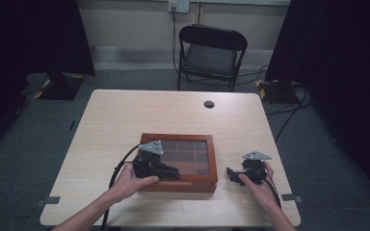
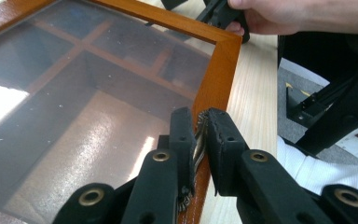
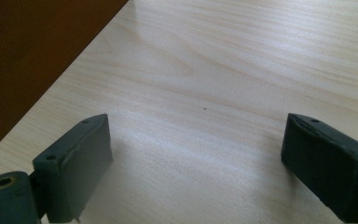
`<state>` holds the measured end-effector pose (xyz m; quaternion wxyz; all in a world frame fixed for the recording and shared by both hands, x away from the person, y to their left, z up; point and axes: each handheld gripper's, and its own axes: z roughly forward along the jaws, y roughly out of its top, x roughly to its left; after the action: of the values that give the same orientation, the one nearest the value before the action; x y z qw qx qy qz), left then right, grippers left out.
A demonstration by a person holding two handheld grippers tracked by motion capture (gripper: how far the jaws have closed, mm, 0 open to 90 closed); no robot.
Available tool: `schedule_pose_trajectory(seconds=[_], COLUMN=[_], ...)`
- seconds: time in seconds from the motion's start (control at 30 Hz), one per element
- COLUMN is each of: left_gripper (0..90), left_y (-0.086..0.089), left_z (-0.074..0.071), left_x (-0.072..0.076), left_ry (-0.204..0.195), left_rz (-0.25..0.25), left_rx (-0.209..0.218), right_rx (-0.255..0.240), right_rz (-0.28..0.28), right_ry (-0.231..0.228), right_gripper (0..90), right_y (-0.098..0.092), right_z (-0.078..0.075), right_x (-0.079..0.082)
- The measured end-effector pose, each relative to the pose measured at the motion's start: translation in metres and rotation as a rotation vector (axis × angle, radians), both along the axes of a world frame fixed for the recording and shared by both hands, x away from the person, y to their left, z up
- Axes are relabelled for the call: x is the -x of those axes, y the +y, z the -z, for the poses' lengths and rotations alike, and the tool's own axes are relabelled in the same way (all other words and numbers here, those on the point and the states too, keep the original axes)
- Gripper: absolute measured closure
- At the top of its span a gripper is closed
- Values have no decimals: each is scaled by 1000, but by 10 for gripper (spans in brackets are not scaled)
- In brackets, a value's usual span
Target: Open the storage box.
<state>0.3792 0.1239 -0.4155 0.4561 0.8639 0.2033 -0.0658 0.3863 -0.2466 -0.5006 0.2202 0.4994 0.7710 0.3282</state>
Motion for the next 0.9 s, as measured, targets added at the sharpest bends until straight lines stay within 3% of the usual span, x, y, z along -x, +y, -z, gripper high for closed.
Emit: schedule_pose_trajectory(seconds=[0.2,0.63,0.9], left_gripper=[810,808,807], left_y=[-3,0,-2], left_z=[-1,-15,-18], left_x=[1,-4,-4], left_ry=[-7,2,10], left_rz=[-6,-26,-28], left_rx=[-15,28,-1], right_rx=[-1,-1,-2], right_rz=[3,-1,-1], right_ry=[1,2,4], right_gripper=[76,74,72], right_y=[0,0,0], right_z=[0,0,0], right_x=[0,0,-1])
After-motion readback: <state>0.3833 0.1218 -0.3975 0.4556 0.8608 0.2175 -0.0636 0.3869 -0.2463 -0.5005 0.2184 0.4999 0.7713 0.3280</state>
